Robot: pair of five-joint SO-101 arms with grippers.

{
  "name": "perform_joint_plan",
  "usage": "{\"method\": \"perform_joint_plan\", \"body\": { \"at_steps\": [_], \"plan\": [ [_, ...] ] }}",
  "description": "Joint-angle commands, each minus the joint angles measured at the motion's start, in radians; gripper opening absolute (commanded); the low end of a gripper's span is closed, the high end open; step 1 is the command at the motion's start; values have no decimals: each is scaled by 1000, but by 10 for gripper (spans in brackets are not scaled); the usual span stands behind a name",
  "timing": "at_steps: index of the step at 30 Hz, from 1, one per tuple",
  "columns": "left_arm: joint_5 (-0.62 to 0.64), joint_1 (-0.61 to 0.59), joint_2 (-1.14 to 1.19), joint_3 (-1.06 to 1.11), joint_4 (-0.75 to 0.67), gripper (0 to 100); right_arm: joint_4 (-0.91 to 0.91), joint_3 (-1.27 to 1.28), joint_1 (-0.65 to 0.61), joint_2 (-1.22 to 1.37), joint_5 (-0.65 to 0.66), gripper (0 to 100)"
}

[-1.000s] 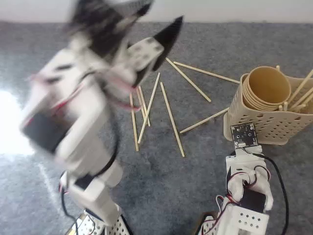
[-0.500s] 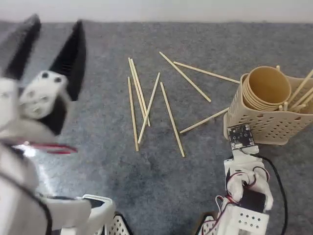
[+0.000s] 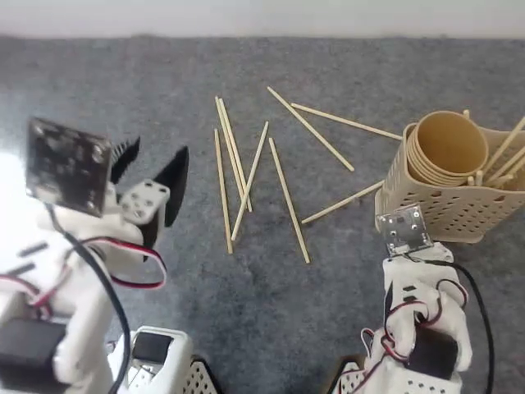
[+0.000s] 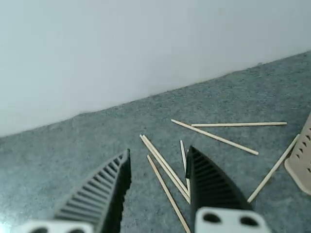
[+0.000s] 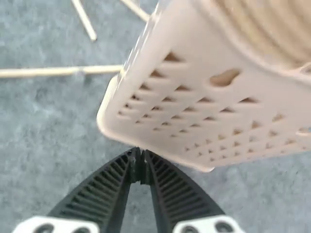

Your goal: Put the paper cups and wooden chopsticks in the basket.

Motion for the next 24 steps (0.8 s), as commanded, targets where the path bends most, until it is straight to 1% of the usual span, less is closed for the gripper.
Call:
{"method": "perform_joint_plan", "body": {
  "at_steps": [1,7,13,18,24],
  "plan": [
    [-8,-11,-129,202,-89,177,7,-66,-10,-7,14,8],
    [-8,-11,-299,449,-130,177,-1,-80,-10,-7,14,8],
    [-6,-12,-405,630,-144,177,7,-201,-5,-5,14,8],
    [-11,-12,-453,777,-249,177,5,-307,-8,-5,12,8],
    [-11,-12,-491,967,-358,177,-42,-407,-8,-4,11,8]
  ]
}}
